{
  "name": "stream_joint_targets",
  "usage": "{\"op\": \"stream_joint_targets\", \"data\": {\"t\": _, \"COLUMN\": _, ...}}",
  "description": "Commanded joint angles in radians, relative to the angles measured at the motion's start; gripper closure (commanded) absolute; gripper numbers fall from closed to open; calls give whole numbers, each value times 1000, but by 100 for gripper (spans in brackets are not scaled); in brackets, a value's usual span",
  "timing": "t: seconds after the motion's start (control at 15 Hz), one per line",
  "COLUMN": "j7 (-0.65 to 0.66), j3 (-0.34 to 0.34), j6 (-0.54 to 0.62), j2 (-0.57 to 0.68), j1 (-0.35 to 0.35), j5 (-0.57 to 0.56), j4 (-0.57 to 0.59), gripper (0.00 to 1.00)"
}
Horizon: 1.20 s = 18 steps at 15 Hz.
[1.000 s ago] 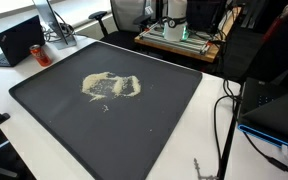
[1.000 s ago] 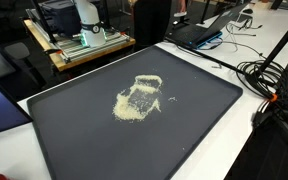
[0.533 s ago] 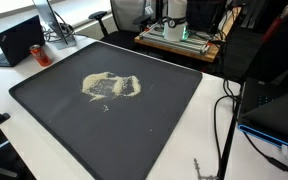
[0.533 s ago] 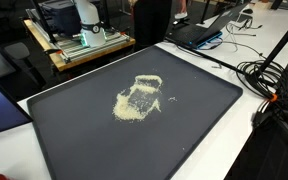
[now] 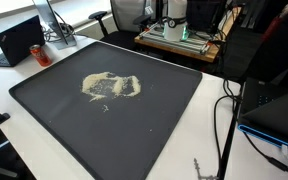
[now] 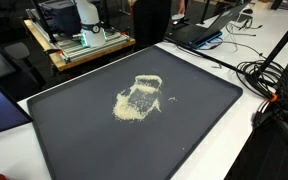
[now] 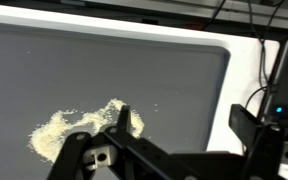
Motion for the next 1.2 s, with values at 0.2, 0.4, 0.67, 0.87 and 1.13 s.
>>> {"op": "stream_joint_targets", "data": {"t": 0.2, "j7": -112, "j3": -60, "j6": -238, "j2": -76, "j1": 50, "j5": 224, "j4": 108, "gripper": 0}}
{"op": "stream_joint_targets", "data": {"t": 0.4, "j7": -121, "j3": -71, "j6": -318, "j2": -98, "j1": 39, "j5": 289, "j4": 149, "gripper": 0}}
{"op": "stream_joint_targets", "data": {"t": 0.67, "j7": -131, "j3": -88, "j6": -355, "j2": -113, "j1": 21, "j5": 346, "j4": 151, "gripper": 0}}
{"op": "stream_joint_targets", "data": {"t": 0.87, "j7": -144, "j3": -99, "j6": -349, "j2": -102, "j1": 15, "j5": 387, "j4": 138, "gripper": 0}}
{"op": "stream_joint_targets", "data": {"t": 1.13, "j7": -169, "j3": -112, "j6": -344, "j2": -86, "j1": 6, "j5": 430, "j4": 123, "gripper": 28}}
